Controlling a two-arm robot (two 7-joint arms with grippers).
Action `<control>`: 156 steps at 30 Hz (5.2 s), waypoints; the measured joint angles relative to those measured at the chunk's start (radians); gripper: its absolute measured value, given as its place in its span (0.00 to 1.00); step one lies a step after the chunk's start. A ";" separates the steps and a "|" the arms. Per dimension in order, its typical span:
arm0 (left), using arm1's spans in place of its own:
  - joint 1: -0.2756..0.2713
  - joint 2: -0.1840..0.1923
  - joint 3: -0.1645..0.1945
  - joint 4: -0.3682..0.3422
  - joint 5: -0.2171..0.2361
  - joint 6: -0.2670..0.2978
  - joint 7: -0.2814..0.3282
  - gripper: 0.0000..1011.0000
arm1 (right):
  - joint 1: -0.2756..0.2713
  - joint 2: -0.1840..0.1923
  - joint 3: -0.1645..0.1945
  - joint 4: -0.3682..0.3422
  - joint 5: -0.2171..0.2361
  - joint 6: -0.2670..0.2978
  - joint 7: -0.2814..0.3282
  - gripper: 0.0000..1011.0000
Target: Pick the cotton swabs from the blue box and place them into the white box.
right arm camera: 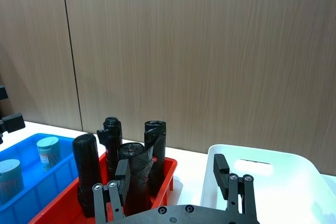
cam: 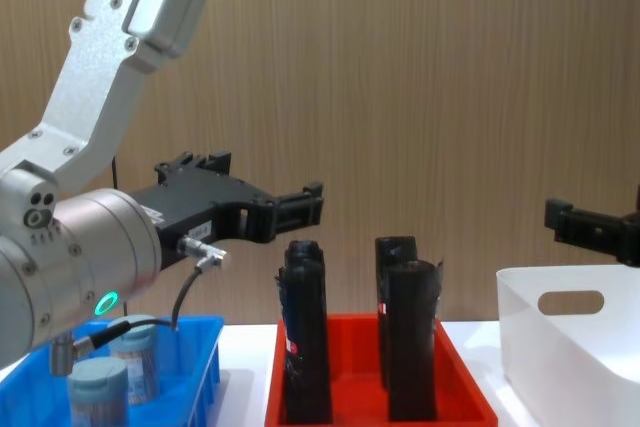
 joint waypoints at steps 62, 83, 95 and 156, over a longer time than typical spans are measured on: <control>0.035 0.056 -0.060 -0.091 -0.113 0.141 0.007 1.00 | 0.000 0.000 0.000 0.000 0.000 0.000 0.000 0.99; 0.045 0.059 -0.085 -0.060 -0.151 0.138 0.019 1.00 | 0.000 0.000 0.000 0.000 0.000 0.000 0.000 0.99; 0.049 0.064 -0.105 -0.024 -0.180 0.129 0.038 1.00 | 0.000 0.000 0.000 0.000 0.000 0.000 0.000 0.99; 0.012 0.051 -0.184 0.096 -0.360 0.370 0.111 1.00 | 0.000 0.000 0.000 0.000 0.000 0.000 0.000 0.99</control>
